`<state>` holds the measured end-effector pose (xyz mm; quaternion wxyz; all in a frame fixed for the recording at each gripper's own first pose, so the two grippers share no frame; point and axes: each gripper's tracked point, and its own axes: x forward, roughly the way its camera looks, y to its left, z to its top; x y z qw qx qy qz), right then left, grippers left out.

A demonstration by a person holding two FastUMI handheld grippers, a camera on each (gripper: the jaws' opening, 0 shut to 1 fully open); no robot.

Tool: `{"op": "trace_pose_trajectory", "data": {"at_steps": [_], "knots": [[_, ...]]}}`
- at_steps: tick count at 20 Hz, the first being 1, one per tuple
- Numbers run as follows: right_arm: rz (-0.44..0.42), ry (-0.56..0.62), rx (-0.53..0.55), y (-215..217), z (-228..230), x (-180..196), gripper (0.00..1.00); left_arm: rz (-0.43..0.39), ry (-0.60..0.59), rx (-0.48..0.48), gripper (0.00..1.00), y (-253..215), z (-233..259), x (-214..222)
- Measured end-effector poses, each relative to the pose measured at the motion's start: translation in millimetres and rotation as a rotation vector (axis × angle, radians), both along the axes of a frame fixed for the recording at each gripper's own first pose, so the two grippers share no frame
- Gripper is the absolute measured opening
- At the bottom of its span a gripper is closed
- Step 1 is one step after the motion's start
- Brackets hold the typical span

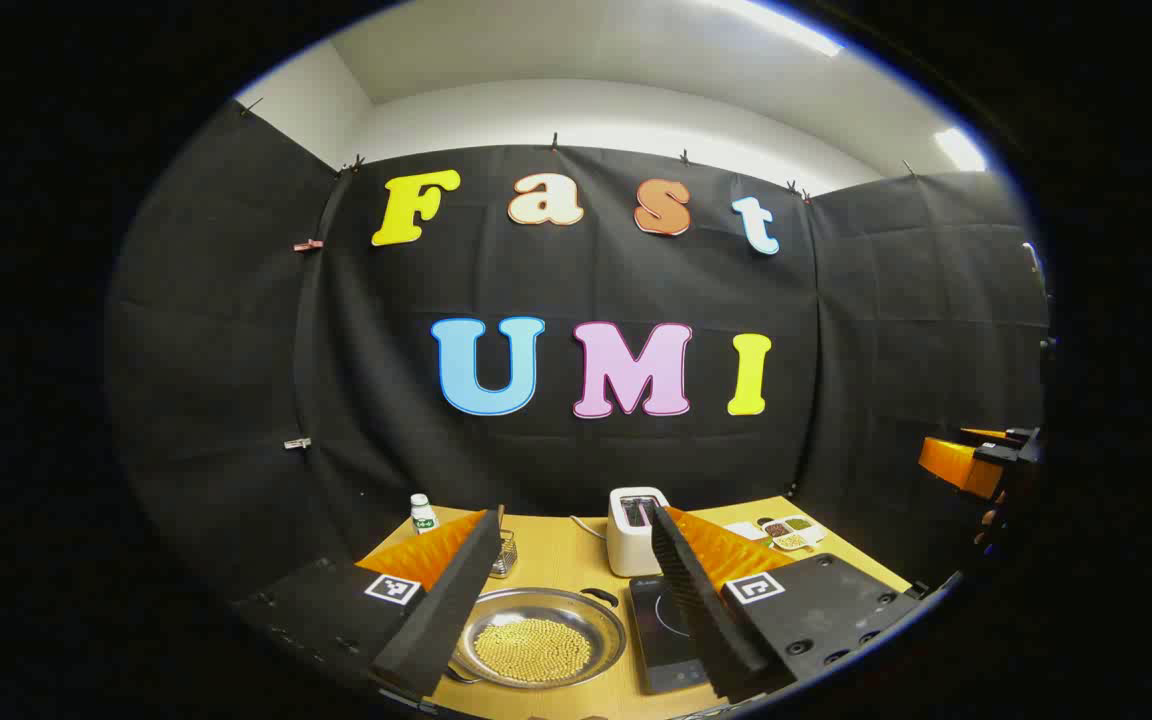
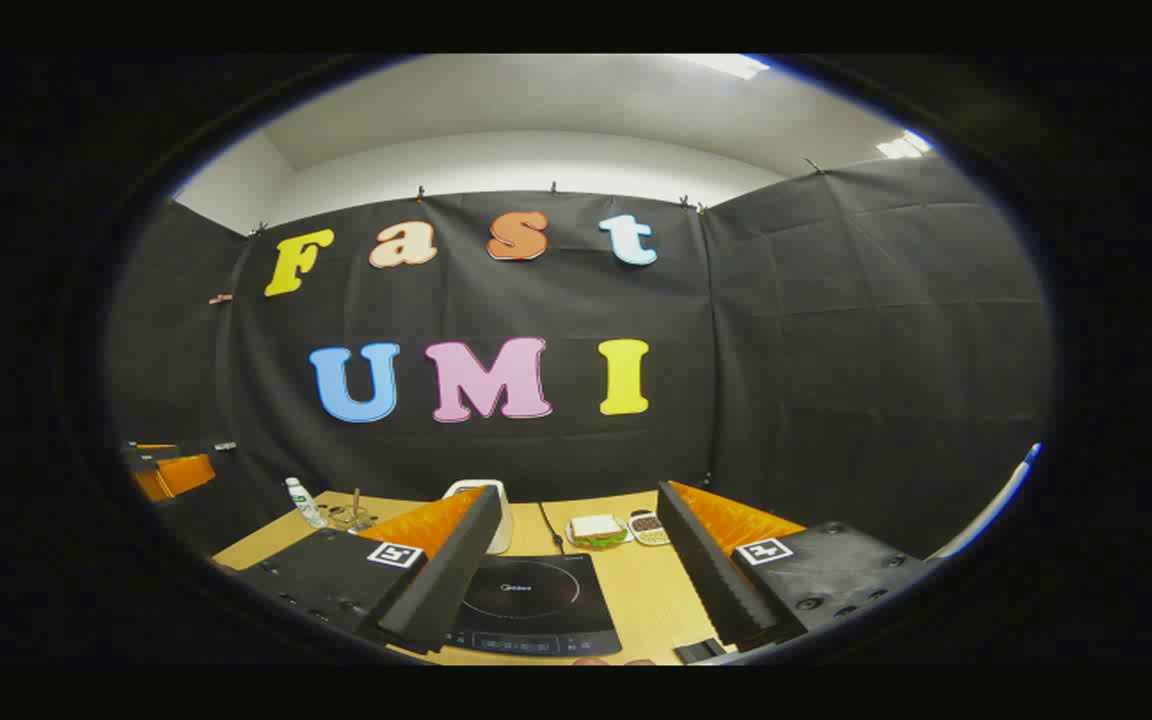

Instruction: First push the handle of the pot to place it horizontally, then grasp the pot with both hands and set it on the induction cooktop.

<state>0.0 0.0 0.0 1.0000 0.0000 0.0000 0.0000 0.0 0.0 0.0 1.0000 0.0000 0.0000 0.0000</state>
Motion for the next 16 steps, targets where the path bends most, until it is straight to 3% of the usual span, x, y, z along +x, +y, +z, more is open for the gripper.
{"op": "trace_pose_trajectory", "data": {"at_steps": [16], "knots": [[0.021, 0.073, -0.011, 11.8, -28.6, -9.9, 0.98, 0.031, 0.064, -0.044, 0.95, 12.7, -36.8, 0.5]]}}
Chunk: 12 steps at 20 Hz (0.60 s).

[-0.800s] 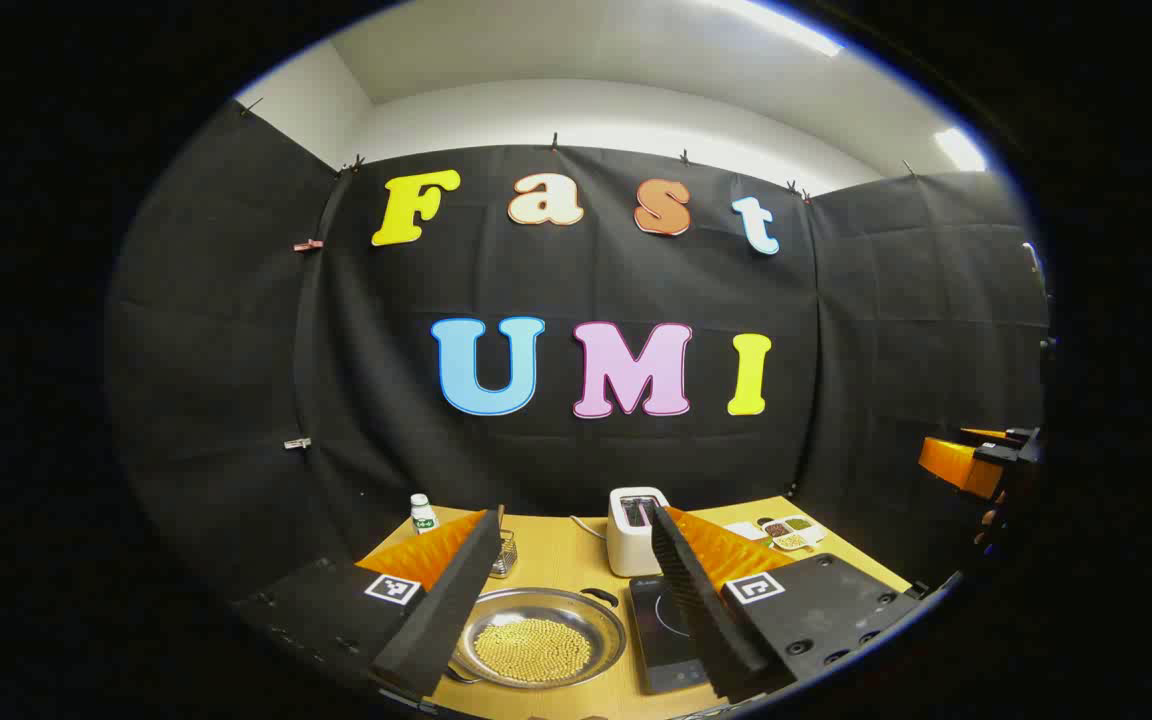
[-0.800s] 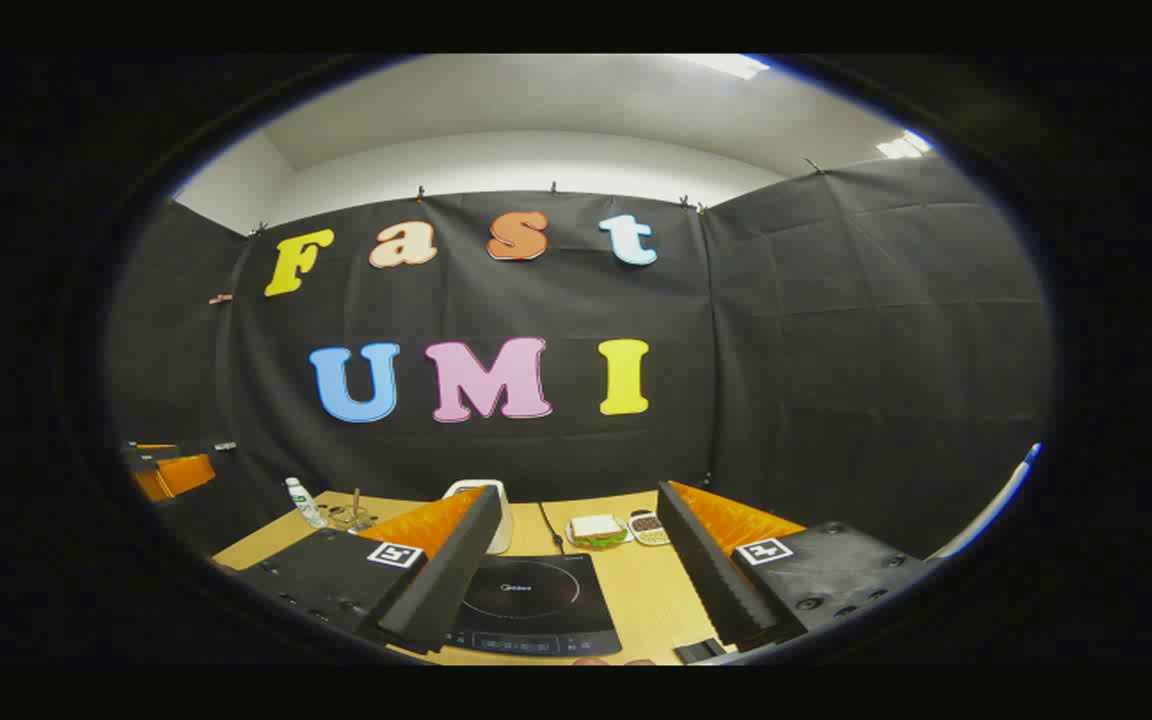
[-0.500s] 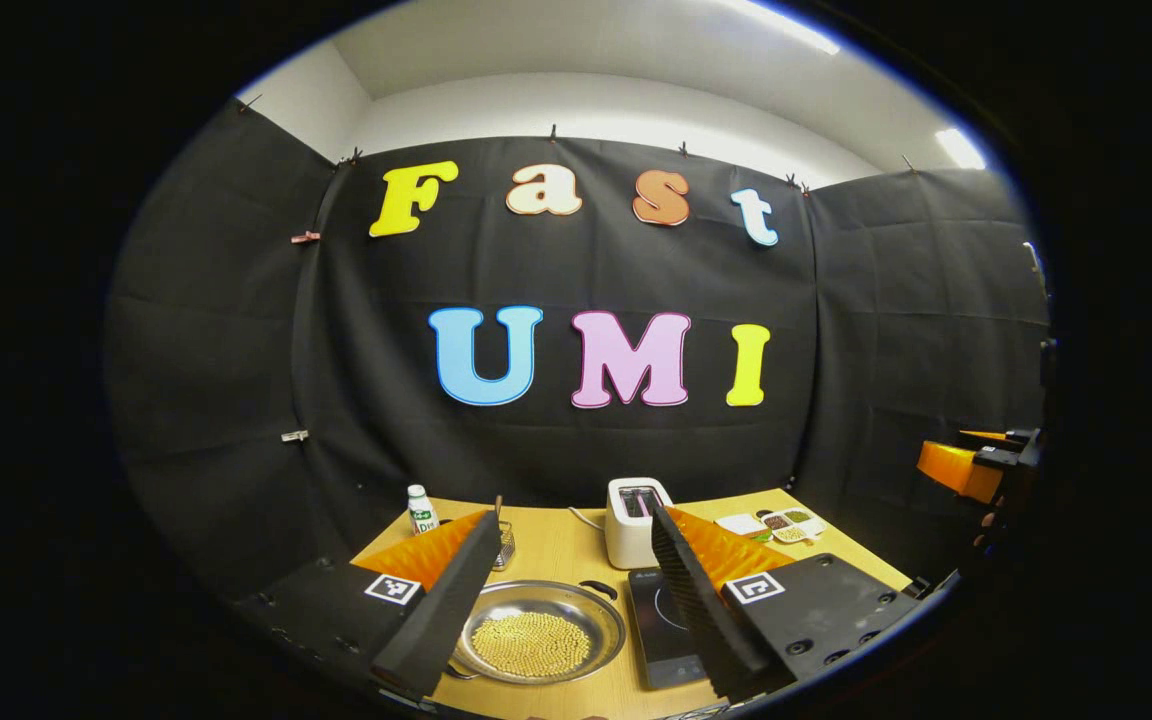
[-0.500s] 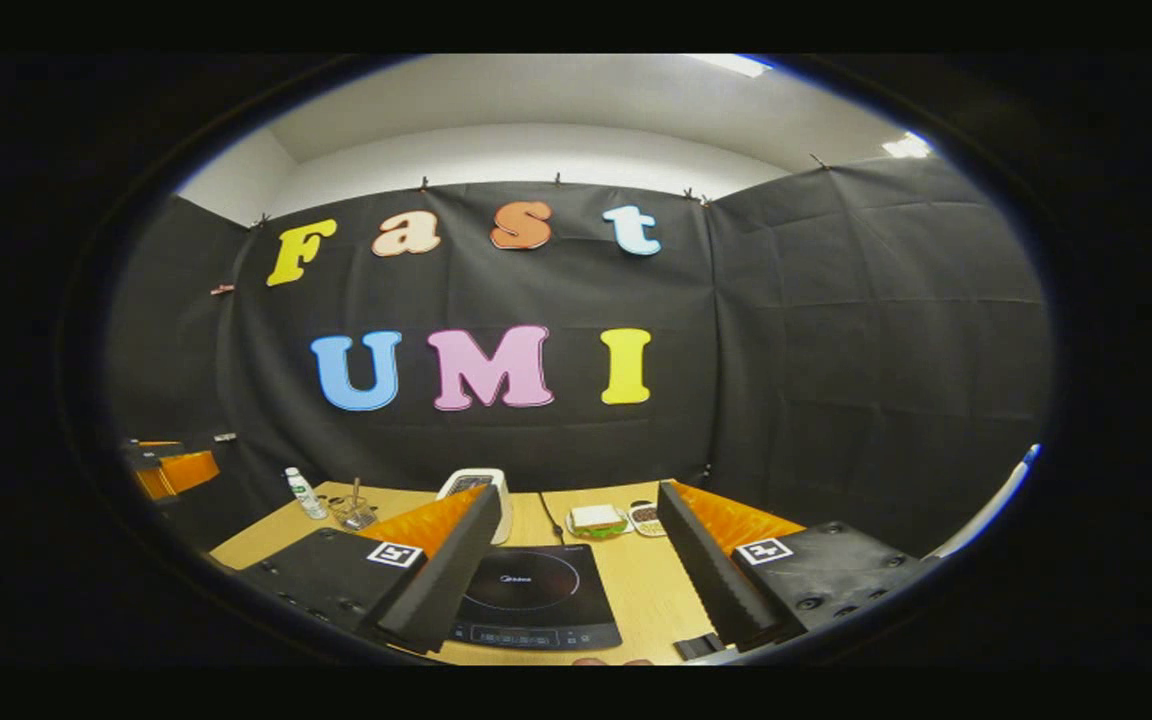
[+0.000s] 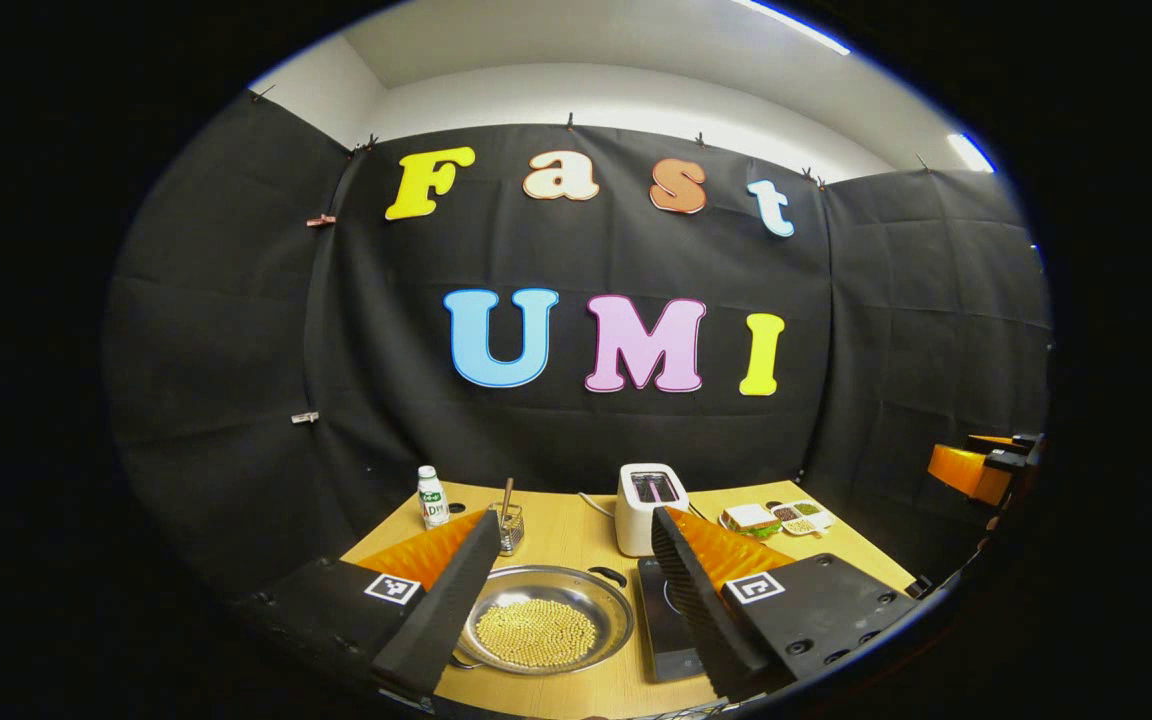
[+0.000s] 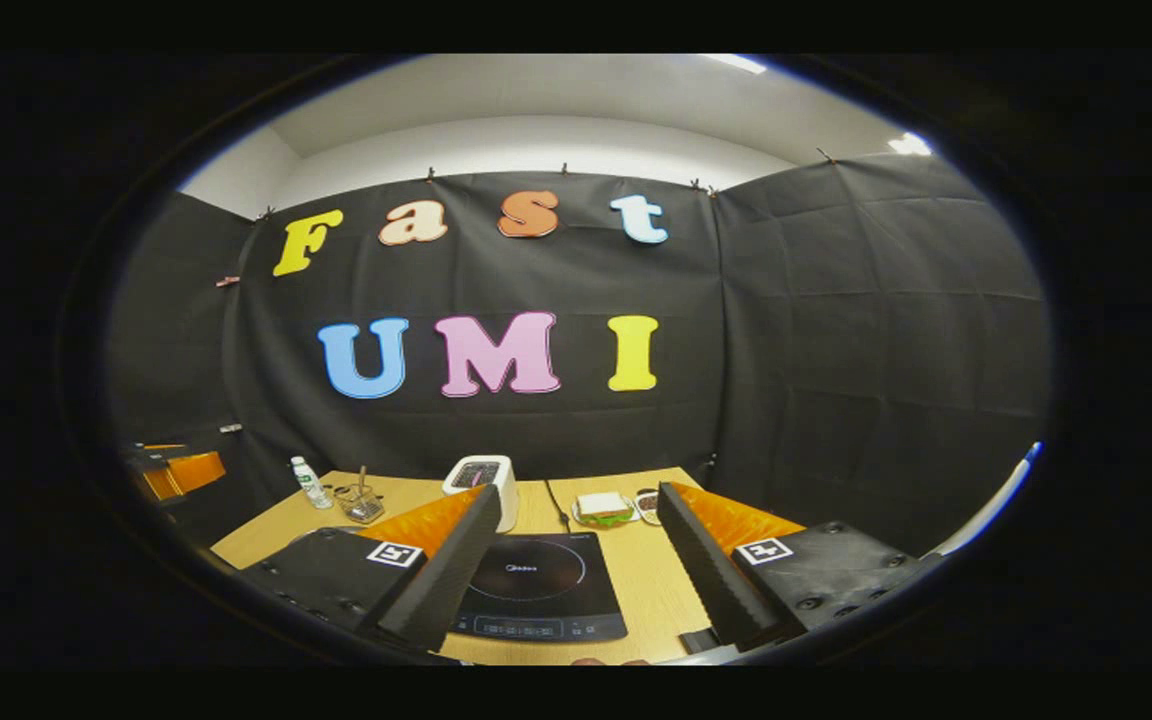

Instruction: First push the handle of the pot to place it horizontally, then grasp the pot with both hands and set it on the induction cooktop.

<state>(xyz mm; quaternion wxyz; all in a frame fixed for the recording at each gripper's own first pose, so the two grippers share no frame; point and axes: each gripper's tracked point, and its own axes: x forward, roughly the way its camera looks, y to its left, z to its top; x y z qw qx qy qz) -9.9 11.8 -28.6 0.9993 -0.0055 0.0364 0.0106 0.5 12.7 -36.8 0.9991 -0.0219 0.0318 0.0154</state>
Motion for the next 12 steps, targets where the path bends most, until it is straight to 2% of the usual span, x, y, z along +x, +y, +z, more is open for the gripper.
{"op": "trace_pose_trajectory", "data": {"at_steps": [9, 11, 12], "knots": [[0.022, 0.023, -0.003, 12.8, -12.1, 2.0, 0.98, 0.01, 0.049, 0.007, 0.95, 8.2, -23.9, -2.9], [0.027, 0.023, -0.009, 14.8, -13.8, 2.1, 1.0, 0.014, 0.062, 0.002, 0.95, 10.6, -31.4, -3.5], [0.03, 0.024, -0.01, 16.2, -14.2, 2.4, 0.98, 0.015, 0.069, 0.002, 0.95, 12.5, -35.4, -3.6]]}}
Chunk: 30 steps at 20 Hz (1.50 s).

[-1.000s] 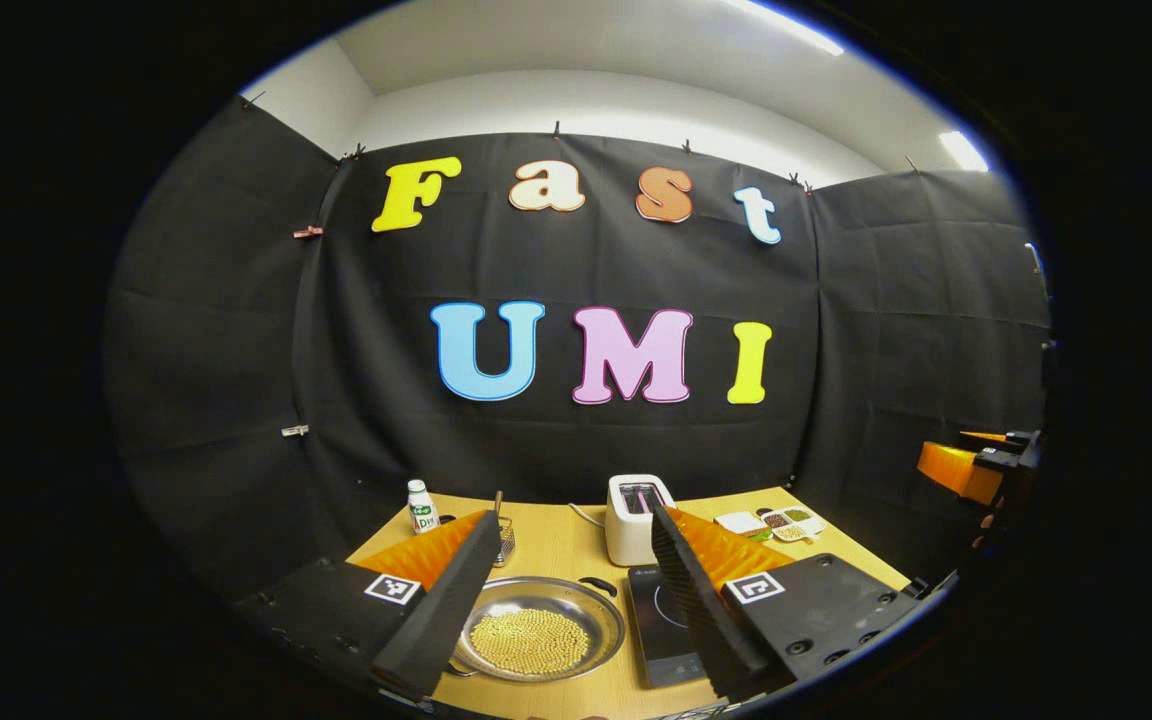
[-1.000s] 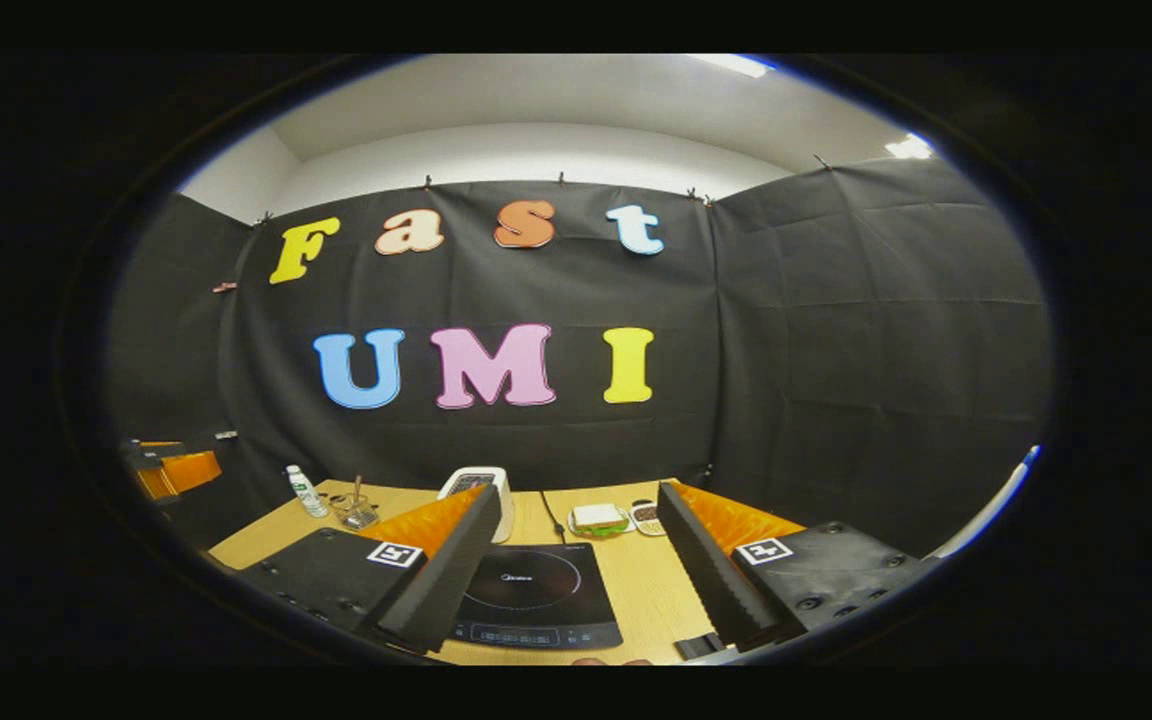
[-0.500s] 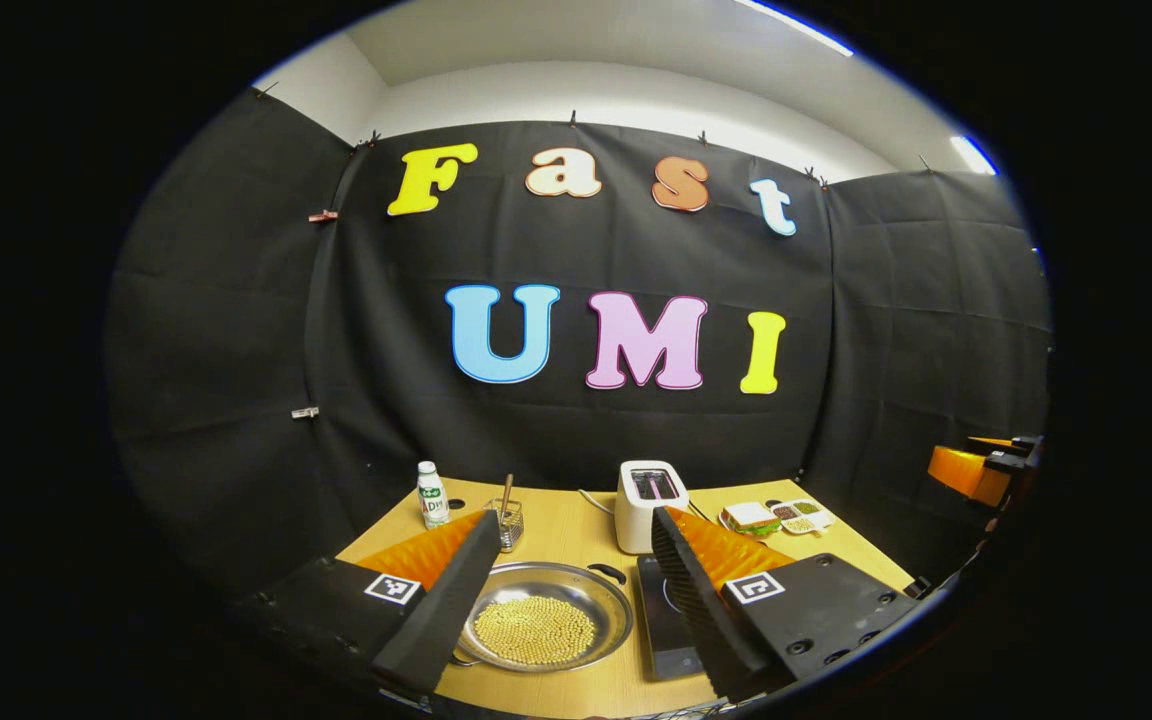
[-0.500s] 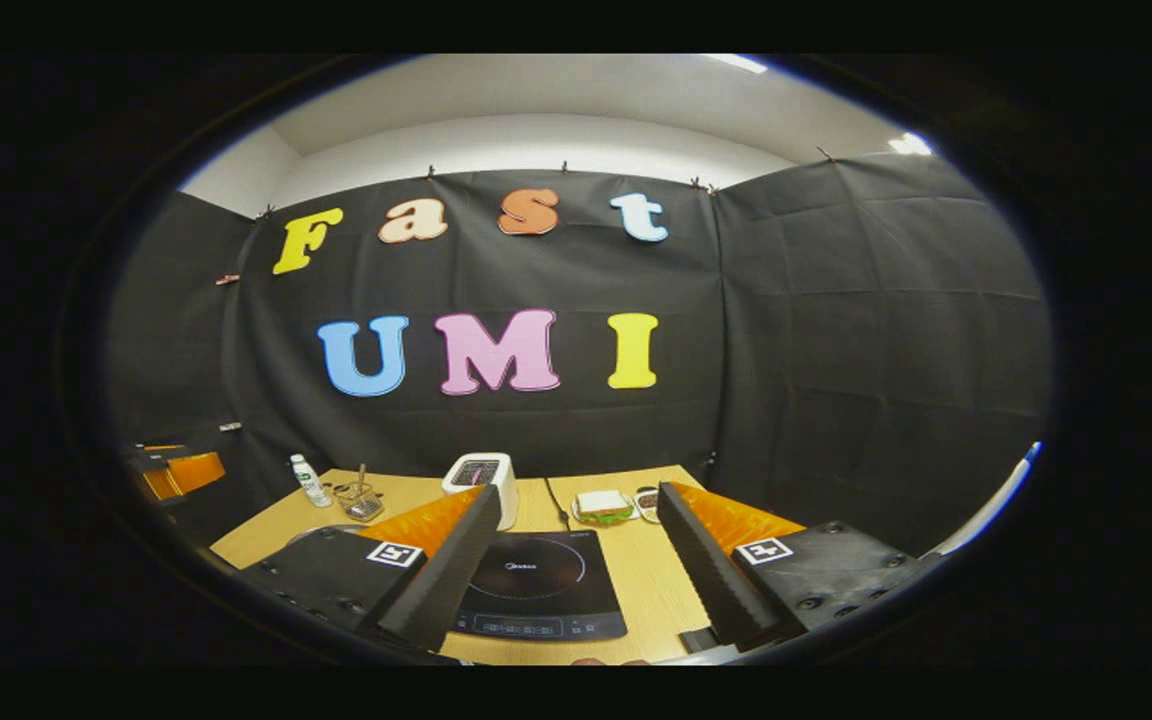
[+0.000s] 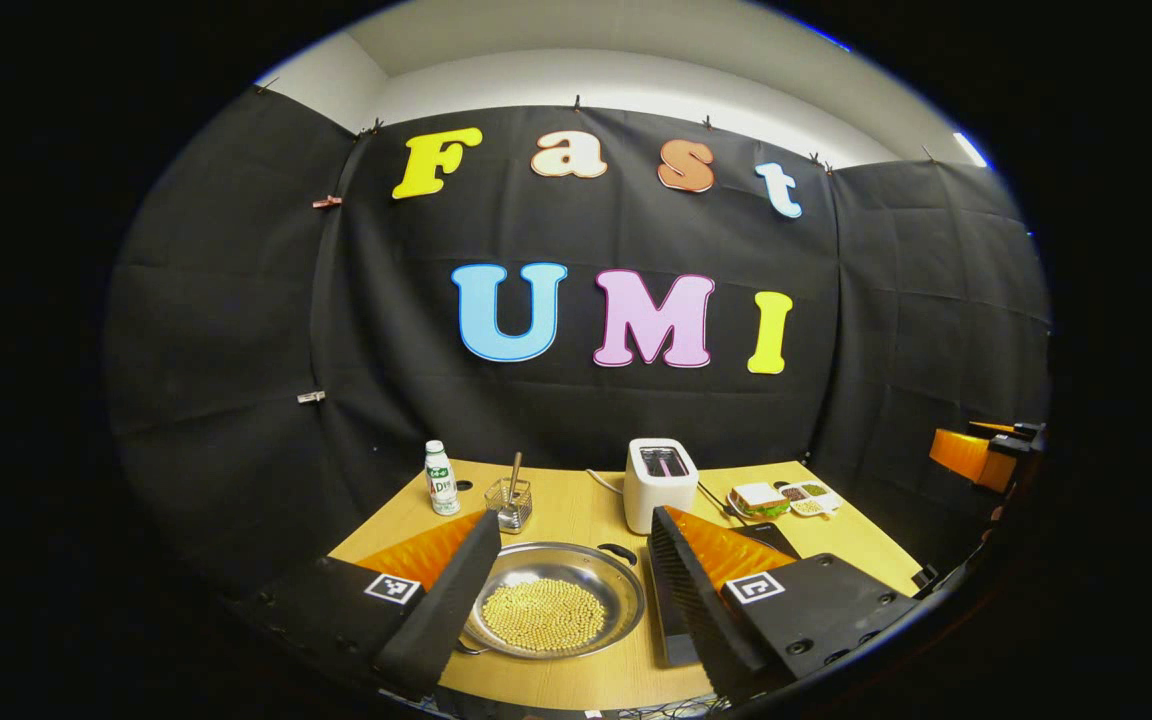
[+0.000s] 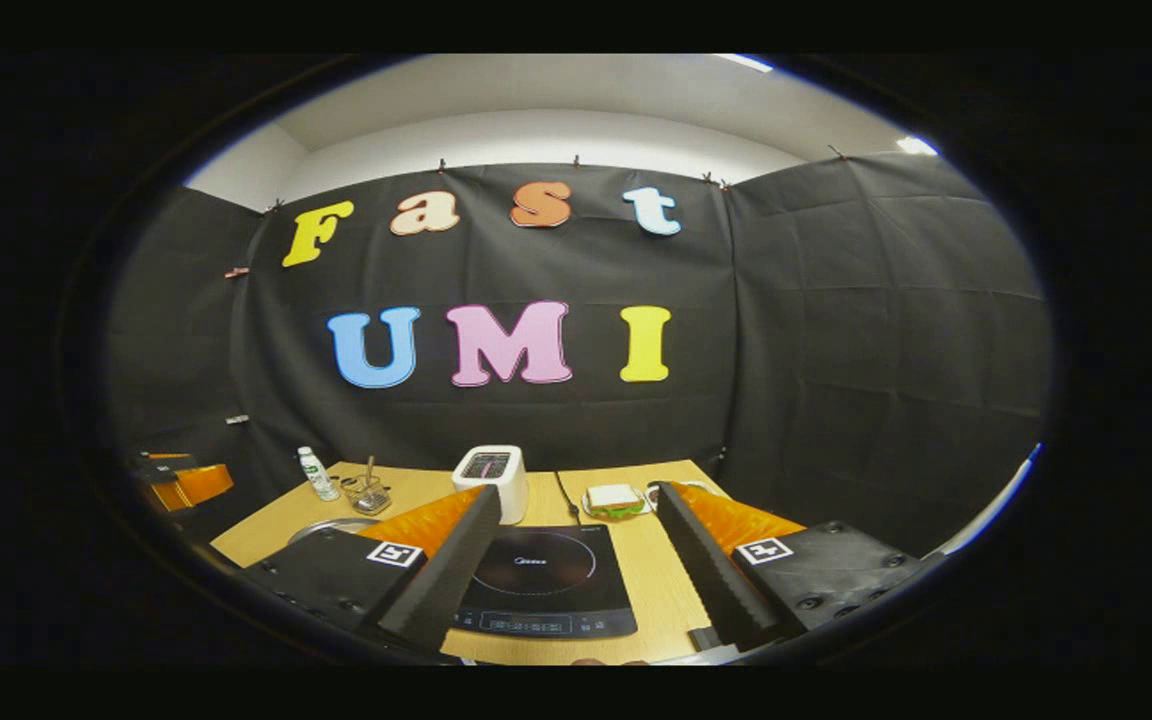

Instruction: First push the handle of the pot to place it horizontally, then grasp the pot with both hands and set it on the induction cooktop.

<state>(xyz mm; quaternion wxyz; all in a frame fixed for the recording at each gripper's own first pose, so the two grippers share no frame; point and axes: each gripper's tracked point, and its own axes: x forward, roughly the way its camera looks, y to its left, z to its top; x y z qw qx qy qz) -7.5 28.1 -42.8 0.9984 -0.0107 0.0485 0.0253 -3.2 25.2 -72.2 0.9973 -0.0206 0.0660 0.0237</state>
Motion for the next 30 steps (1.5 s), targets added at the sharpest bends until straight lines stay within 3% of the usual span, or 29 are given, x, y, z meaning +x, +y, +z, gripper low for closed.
{"op": "trace_pose_trajectory", "data": {"at_steps": [5, 8, 13, 15, 21, 23, 27, 30], "knots": [[0.006, 0.016, -0.003, 0.5, -6.7, -0.4, 0.98, -0.016, 0.039, 0.014, 0.95, 3.5, -19.0, 3.9], [0.011, 0.032, -0.015, -1.6, -12.8, -0.3, 0.98, -0.049, 0.089, -0.025, 0.92, 1.6, -37.3, 6.9], [0.029, 0.049, -0.016, 4.2, -20.2, 0.3, 0.98, -0.09, 0.224, -0.028, 0.58, 10.9, -94.3, 10.0], [0.041, 0.06, -0.024, 6.7, -23.9, 0.5, 0.98, -0.094, 0.275, -0.011, 0.4, 17.5, -116.6, 8.1], [0.068, 0.112, -0.052, 16.1, -41.5, 3.1, 0.98, -0.076, 0.421, -0.127, 0.11, 20.9, -185.2, -4.8], [0.083, 0.13, -0.048, 24.6, -45.9, 3.9, 0.98, -0.059, 0.459, -0.143, 0.05, 24.9, -205.2, -8.5], [0.121, 0.137, -0.047, 40.5, -45.8, 8.8, 0.98, -0.035, 0.535, -0.138, 0.05, 36.5, -242.9, -19.5], [0.13, 0.143, -0.047, 44.6, -47.9, 10.4, 0.98, -0.047, 0.574, -0.204, 0.05, 41.4, -267.1, -15.6]]}}
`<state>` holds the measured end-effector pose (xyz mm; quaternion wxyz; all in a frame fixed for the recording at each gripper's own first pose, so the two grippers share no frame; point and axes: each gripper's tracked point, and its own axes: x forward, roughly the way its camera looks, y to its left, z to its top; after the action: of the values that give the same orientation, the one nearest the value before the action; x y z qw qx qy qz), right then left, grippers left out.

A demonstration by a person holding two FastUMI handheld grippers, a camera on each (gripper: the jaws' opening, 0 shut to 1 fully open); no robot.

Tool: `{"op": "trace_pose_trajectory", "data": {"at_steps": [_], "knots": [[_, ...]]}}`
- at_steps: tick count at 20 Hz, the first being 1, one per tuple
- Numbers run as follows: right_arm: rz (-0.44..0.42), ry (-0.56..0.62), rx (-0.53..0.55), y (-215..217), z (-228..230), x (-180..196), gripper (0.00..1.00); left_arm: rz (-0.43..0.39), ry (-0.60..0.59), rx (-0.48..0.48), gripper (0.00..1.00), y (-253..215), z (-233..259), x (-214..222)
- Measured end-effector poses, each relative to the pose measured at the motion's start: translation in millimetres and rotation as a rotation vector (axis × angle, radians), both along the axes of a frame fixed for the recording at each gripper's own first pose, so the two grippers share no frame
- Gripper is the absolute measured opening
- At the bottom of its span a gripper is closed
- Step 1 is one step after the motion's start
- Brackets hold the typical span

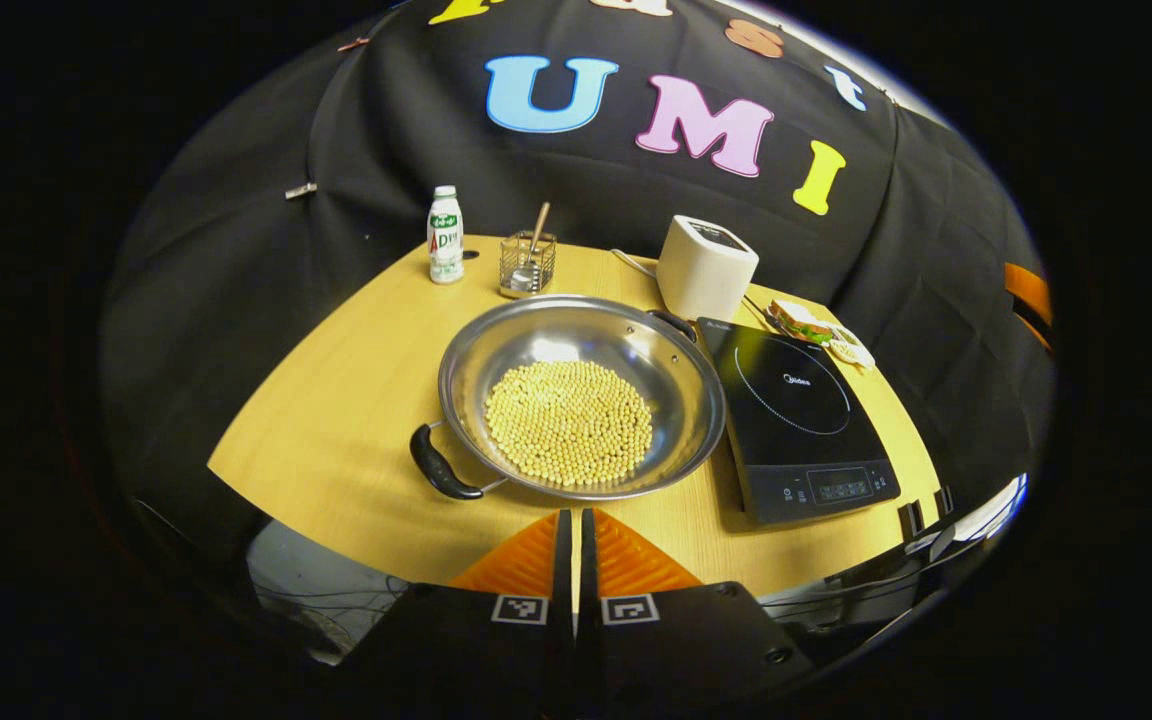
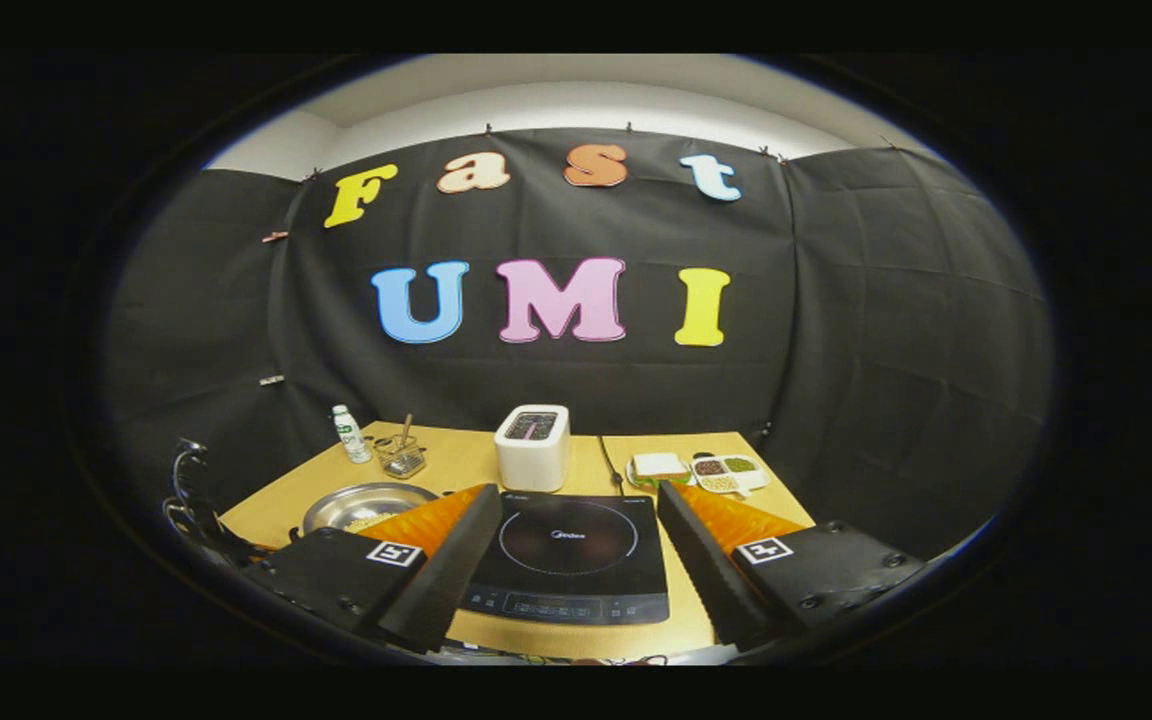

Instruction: First push the handle of the pot to place it horizontally, then grasp the pot with both hands and set it on the induction cooktop.

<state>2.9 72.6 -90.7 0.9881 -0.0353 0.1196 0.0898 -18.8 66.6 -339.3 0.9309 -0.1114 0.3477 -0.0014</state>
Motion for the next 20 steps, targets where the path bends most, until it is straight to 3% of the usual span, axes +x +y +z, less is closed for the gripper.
{"op": "trace_pose_trajectory", "data": {"at_steps": [5, 8, 14, 20], "knots": [[-0.013, 0.052, -0.021, -4.4, -19.6, -5.4, 0.98, 0.015, 0.106, -0.115, 0.04, 4.9, -33.2, 5.6], [-0.014, 0.071, -0.029, -6.1, -26.1, -7.7, 0.98, -0.028, 0.143, -0.078, 0.05, 14.9, -44.7, 8.9], [-0.019, 0.084, -0.032, -6.0, -30.8, -10.1, 0.98, -0.065, 0.224, -0.101, 0.05, 19.9, -55.7, 19.9], [-0.038, 0.113, -0.049, -10.2, -43.0, -10.8, 0.98, -0.02, 0.283, -0.169, 0.05, 28.4, -64.9, 29.3]]}}
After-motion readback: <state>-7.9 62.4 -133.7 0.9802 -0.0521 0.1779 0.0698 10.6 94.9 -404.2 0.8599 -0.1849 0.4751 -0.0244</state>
